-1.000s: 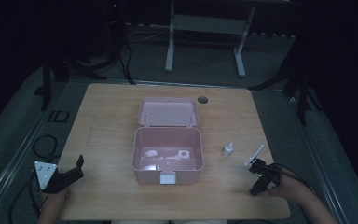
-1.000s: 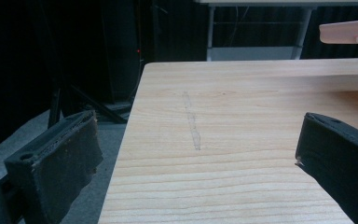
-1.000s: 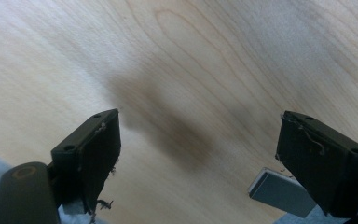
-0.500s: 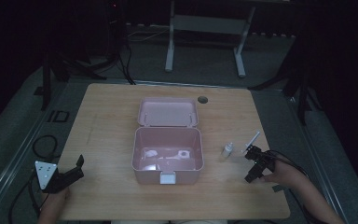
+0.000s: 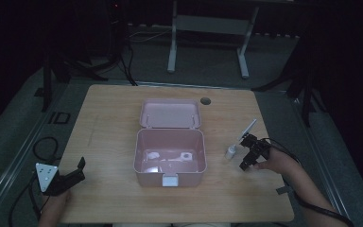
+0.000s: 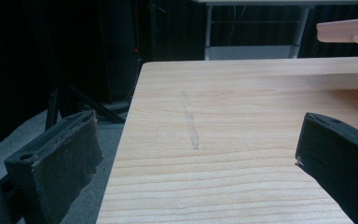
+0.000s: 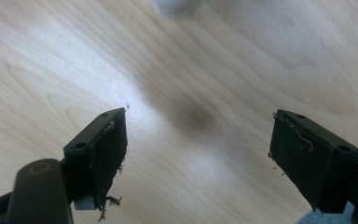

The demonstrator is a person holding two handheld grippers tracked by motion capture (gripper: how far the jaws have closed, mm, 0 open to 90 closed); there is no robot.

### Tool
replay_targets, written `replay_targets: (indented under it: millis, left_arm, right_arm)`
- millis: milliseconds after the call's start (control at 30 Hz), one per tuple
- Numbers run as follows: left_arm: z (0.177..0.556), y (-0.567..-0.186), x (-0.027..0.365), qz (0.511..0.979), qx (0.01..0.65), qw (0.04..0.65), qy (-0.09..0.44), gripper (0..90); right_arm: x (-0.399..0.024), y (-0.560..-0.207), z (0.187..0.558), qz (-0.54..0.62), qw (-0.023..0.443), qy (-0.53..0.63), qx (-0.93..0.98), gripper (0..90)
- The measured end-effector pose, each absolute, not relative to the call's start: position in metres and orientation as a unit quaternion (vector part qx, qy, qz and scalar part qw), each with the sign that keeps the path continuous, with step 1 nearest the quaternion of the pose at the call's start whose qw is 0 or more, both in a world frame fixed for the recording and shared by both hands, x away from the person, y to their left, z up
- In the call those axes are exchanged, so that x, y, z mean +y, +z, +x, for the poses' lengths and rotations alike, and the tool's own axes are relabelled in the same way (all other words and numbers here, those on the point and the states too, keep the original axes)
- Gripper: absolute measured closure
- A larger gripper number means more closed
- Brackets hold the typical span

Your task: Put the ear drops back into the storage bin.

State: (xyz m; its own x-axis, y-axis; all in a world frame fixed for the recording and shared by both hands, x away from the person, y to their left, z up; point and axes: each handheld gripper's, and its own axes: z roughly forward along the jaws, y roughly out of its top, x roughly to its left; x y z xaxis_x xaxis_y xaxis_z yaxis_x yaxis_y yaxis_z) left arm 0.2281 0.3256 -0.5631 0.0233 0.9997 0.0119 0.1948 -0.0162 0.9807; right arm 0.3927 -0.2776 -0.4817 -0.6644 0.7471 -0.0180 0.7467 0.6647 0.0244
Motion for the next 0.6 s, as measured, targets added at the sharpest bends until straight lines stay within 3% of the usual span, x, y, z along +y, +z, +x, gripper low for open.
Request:
replay_targets:
  millis: [600]
  left_arm:
    - [0.228,-0.563,0.326,0.557,0.535,0.452,0.446,0.3]
  right_arm:
    - [-0.240,-0.492,0.425,0.392,0.009,0.015,0.920,21.4]
